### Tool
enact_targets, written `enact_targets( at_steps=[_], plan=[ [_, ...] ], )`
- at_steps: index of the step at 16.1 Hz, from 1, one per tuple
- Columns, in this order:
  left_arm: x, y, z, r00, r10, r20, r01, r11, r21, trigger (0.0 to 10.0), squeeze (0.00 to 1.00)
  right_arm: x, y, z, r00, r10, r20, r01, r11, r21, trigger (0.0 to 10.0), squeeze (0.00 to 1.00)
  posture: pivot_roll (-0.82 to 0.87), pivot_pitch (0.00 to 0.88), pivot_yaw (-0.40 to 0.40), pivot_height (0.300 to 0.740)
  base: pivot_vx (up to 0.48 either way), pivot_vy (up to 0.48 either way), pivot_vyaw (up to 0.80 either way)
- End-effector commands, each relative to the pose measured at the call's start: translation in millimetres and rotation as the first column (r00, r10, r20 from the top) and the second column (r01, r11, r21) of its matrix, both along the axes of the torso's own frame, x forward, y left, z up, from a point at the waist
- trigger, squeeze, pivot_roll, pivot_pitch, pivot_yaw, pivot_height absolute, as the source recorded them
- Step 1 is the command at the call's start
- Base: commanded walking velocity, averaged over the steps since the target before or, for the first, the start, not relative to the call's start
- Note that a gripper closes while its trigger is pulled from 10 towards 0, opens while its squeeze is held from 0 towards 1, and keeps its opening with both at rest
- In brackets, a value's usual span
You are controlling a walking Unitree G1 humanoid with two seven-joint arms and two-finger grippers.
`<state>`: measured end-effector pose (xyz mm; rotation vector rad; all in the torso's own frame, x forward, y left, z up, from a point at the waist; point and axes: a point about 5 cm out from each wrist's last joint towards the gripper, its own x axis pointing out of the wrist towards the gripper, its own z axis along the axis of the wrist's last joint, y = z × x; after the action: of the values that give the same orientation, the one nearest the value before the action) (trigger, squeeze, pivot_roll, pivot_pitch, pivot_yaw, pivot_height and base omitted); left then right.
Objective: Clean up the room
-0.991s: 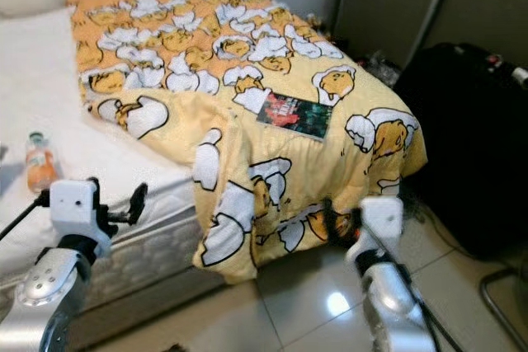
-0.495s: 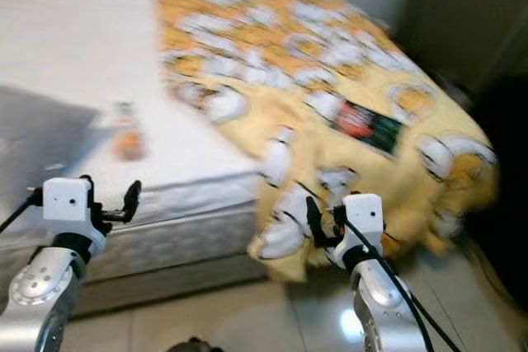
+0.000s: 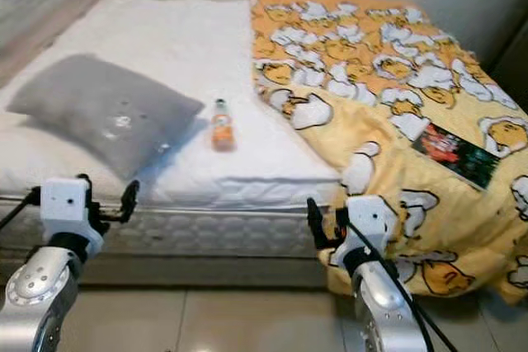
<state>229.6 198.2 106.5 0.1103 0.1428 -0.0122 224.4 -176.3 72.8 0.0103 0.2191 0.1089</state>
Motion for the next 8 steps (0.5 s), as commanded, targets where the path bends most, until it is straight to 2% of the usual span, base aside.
enact_targets(
  at_steps=[1,4,7,8],
  plan=[
    [3.1,-9.2,6.0,0.999,-0.023,0.029,0.024,1.000,-0.020,10.0,0.00,-0.9,-6.3,1.2,1.000,-0.016,-0.010,0.016,1.000,0.002,10.0,0.00,0.02,0.000,-0.011,0.740,0.000,0.000,0.00],
    [4.7,-15.2,6.2,0.998,-0.052,0.036,0.053,0.999,-0.004,10.0,0.00,0.2,-7.1,2.3,1.000,-0.015,-0.007,0.015,1.000,-0.015,10.0,0.00,0.02,0.000,-0.008,0.740,0.000,0.000,0.00],
    [7.0,-18.4,7.9,0.997,-0.063,0.046,0.063,0.998,0.000,10.0,0.00,4.5,-5.4,5.6,1.000,0.012,0.005,-0.012,0.998,-0.059,10.0,0.00,0.02,0.000,-0.008,0.740,0.315,0.000,0.00],
    [8.1,-18.4,8.2,0.997,-0.063,0.046,0.063,0.998,-0.001,10.0,0.00,7.8,-5.4,6.8,1.000,0.005,0.013,-0.004,0.998,-0.065,10.0,0.00,0.01,0.000,-0.005,0.740,0.281,0.000,0.47]
  ],
)
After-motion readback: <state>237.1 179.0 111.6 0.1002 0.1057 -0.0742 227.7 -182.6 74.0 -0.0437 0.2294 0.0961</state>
